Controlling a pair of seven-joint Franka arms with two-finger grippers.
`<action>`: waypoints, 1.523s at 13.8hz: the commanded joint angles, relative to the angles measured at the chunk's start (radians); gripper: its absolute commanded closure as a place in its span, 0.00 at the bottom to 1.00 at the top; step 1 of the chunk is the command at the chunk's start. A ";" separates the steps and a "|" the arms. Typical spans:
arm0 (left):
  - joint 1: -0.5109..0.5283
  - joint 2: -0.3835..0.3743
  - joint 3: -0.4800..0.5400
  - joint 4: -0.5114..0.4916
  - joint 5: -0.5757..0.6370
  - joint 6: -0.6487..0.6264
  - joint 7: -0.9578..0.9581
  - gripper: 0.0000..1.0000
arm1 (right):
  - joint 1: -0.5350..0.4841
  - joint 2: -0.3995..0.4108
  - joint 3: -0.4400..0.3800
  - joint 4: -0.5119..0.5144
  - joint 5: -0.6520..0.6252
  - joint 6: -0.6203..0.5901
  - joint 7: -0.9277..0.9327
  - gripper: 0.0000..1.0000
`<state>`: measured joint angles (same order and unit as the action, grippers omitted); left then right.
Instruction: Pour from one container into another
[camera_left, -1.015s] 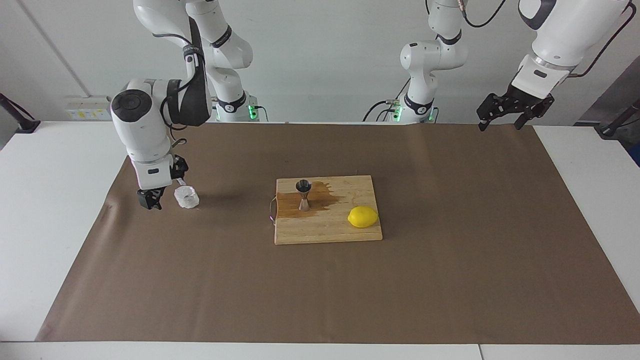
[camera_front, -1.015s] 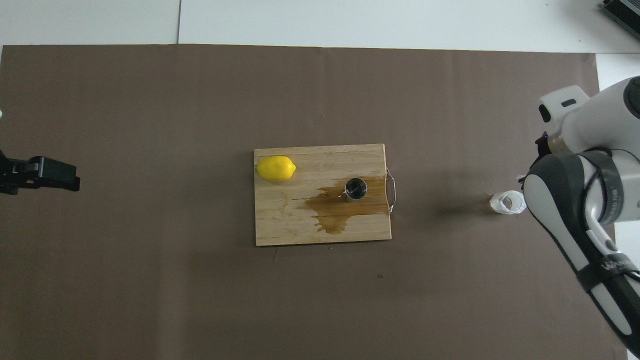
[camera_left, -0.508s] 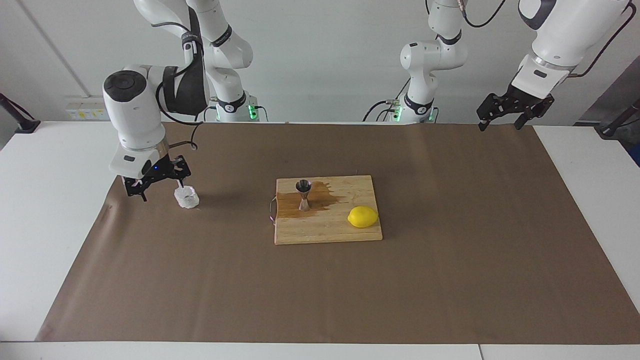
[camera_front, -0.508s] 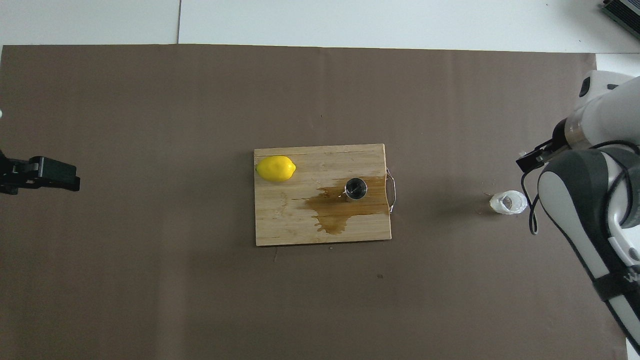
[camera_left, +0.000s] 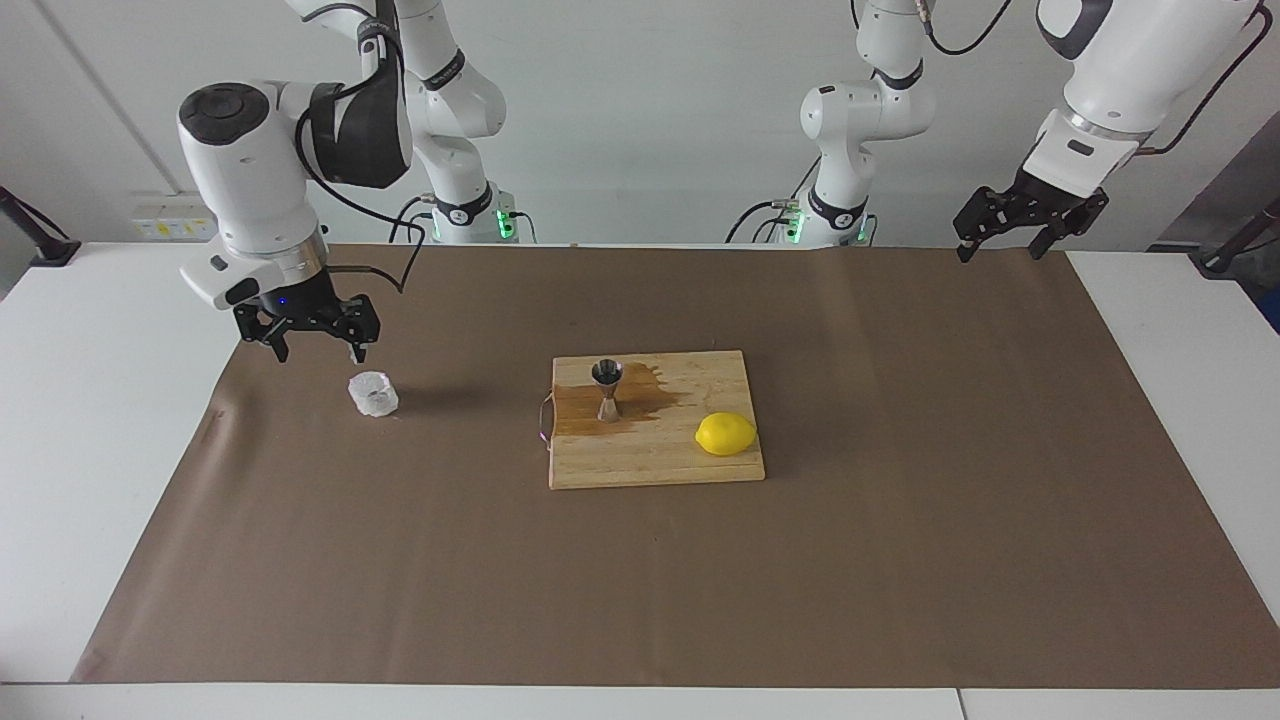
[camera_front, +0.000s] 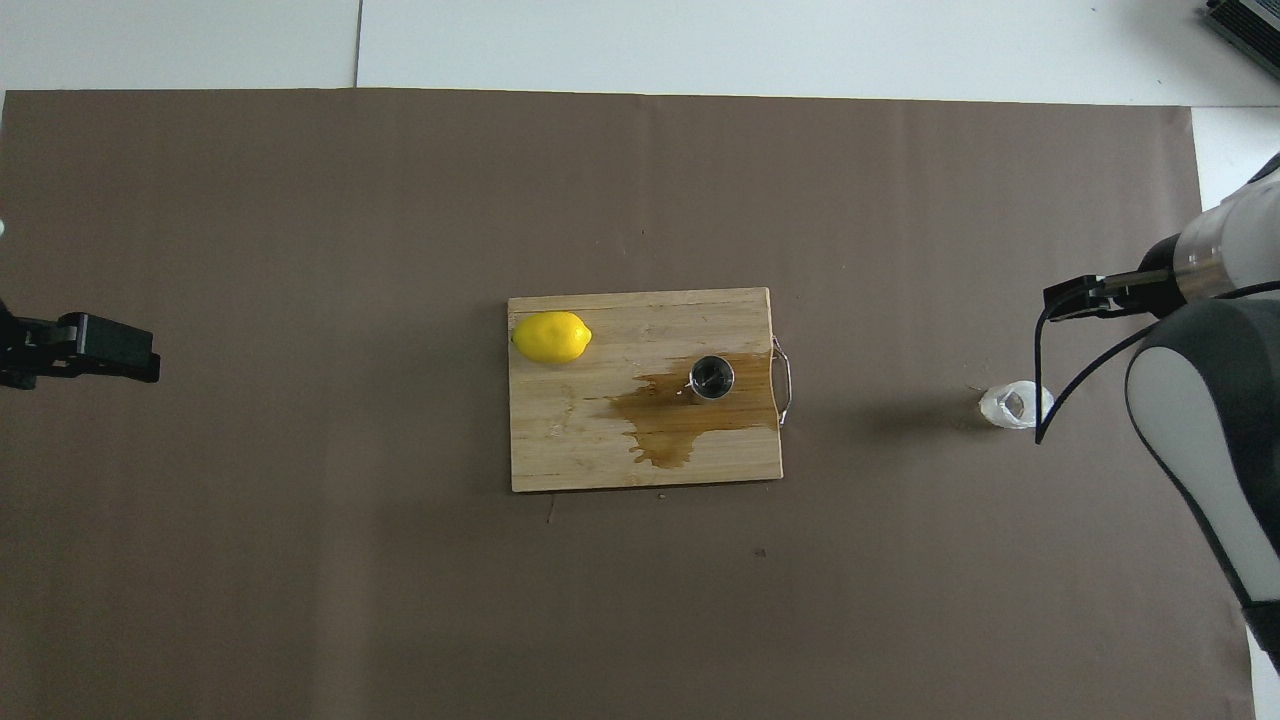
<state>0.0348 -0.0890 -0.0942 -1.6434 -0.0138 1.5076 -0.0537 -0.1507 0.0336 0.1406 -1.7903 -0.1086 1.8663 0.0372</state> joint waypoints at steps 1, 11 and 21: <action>0.008 -0.005 -0.001 -0.003 -0.011 -0.013 0.009 0.00 | -0.010 -0.008 0.007 0.055 0.055 -0.085 0.070 0.00; 0.008 -0.005 -0.001 -0.003 -0.011 -0.013 0.009 0.00 | -0.009 -0.080 0.007 0.052 0.078 -0.162 0.070 0.00; 0.008 -0.005 -0.001 -0.003 -0.011 -0.013 0.009 0.00 | 0.194 -0.086 -0.190 0.072 0.079 -0.216 0.072 0.00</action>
<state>0.0348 -0.0890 -0.0942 -1.6434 -0.0138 1.5076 -0.0537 0.0336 -0.0436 -0.0388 -1.7294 -0.0552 1.6729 0.0940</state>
